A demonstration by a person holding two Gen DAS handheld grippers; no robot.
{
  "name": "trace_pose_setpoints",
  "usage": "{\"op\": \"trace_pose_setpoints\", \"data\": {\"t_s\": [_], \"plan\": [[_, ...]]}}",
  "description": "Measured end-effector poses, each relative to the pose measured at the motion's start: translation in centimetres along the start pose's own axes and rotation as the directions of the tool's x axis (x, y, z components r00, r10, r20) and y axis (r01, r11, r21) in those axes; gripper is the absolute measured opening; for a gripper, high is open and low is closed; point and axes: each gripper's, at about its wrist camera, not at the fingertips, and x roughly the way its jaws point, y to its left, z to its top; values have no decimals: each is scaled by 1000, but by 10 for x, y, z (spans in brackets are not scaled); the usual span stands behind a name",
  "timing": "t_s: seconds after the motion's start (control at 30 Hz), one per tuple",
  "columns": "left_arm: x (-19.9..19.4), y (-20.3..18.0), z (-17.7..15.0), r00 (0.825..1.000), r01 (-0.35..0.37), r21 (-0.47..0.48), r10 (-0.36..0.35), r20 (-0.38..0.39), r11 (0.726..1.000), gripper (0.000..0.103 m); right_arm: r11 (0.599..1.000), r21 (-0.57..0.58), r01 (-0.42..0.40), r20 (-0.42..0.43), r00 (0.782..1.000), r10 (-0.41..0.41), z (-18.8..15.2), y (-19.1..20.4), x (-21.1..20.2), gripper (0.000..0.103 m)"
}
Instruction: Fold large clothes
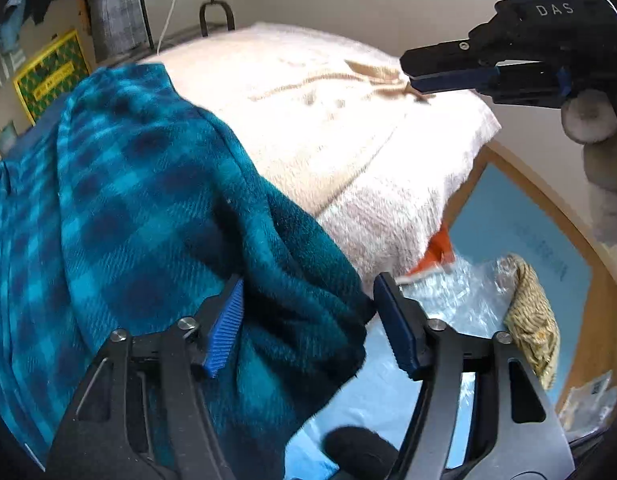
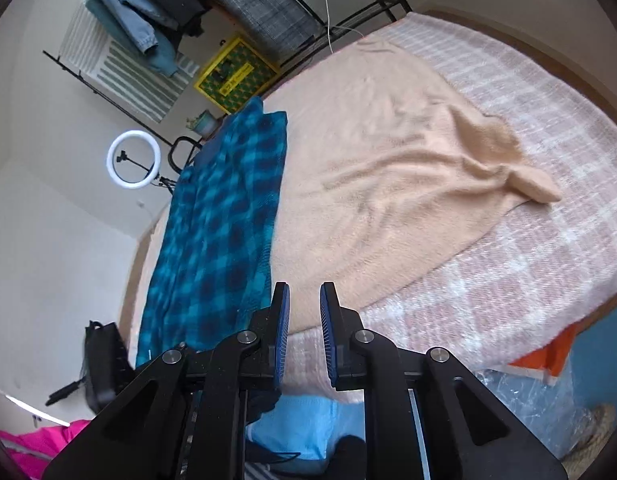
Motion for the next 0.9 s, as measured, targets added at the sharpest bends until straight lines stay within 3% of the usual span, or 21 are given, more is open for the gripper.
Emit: {"op": "trace_pose_setpoints", "data": {"t_s": [0.03, 0.07, 0.1, 0.13, 0.17, 0.2, 0.27, 0.33, 0.4, 0.63, 0.83, 0.9], "plan": [[-1, 3, 0, 1000, -1, -12, 1, 14, 1000, 32, 1000, -5, 0, 2, 1000, 0, 0, 1, -1, 15], [-3, 8, 0, 1000, 16, -31, -16, 19, 999, 24, 1000, -14, -3, 4, 1000, 3, 3, 4, -2, 15], [-8, 18, 2, 998, 60, -78, -59, 16, 995, 11, 1000, -21, -4, 4, 1000, 4, 6, 6, 0, 15], [-11, 29, 3, 994, 111, -129, -110, 19, 985, 9, 1000, -26, -5, 4, 1000, 5, 10, 8, 2, 15], [-16, 36, 2, 988, 153, -169, -151, 23, 974, 8, 1000, -28, -6, 3, 1000, 6, 13, 9, 5, 15], [-26, 52, 1, 973, 231, -252, -225, 54, 940, 8, 999, -33, -8, -3, 1000, 8, 19, 11, 11, 15], [-42, 72, 1, 954, 299, -321, -279, 107, 899, 8, 999, -43, -10, -13, 1000, 10, 29, 13, 22, 17], [-66, 88, -6, 936, 350, -364, -307, 172, 863, 8, 998, -52, -29, -20, 999, 28, 45, 18, 39, 40], [-84, 100, -12, 924, 378, -393, -317, 213, 838, 8, 997, -59, -51, -12, 999, 50, 63, 23, 58, 52], [-105, 115, -21, 910, 410, -446, -323, 261, 796, 7, 993, -8, -121, -29, 992, 121, 138, 37, 156, 53], [-116, 115, -23, 912, 403, -434, -315, 262, 806, 7, 999, 14, -49, -50, 997, 50, 180, 45, 240, 56], [-119, 116, -26, 910, 408, -441, -317, 267, 799, 7, 995, 65, -73, -50, 996, 76, 186, 41, 258, 56]]}}
